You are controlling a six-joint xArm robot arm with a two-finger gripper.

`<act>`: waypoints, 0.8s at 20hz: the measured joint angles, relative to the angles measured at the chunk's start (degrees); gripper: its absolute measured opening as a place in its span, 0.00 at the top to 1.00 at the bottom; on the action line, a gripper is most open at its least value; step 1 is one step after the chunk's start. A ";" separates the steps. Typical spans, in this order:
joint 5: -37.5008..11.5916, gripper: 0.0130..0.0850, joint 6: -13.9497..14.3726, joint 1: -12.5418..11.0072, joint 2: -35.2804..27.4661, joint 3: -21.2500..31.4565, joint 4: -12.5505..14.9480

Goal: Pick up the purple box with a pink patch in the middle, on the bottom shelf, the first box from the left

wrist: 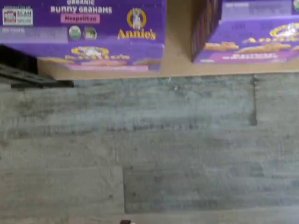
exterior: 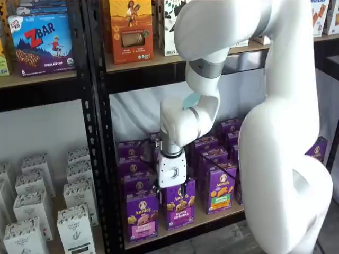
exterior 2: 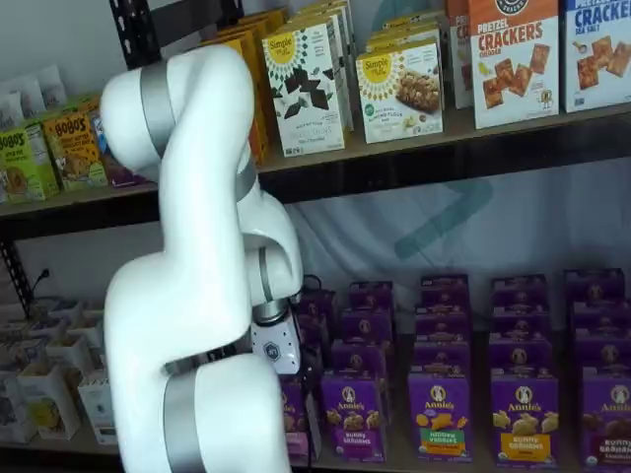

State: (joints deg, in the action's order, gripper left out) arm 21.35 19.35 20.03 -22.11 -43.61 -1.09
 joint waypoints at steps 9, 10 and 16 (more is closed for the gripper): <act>0.17 0.00 -3.95 -0.53 -7.82 -8.77 -3.67; -0.22 0.00 -4.51 -0.55 -8.56 -9.46 -4.22; -1.96 0.00 -7.08 -0.63 -11.94 -13.15 -6.78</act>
State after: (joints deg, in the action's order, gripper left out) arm 19.39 12.27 19.40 -34.05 -56.77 -7.87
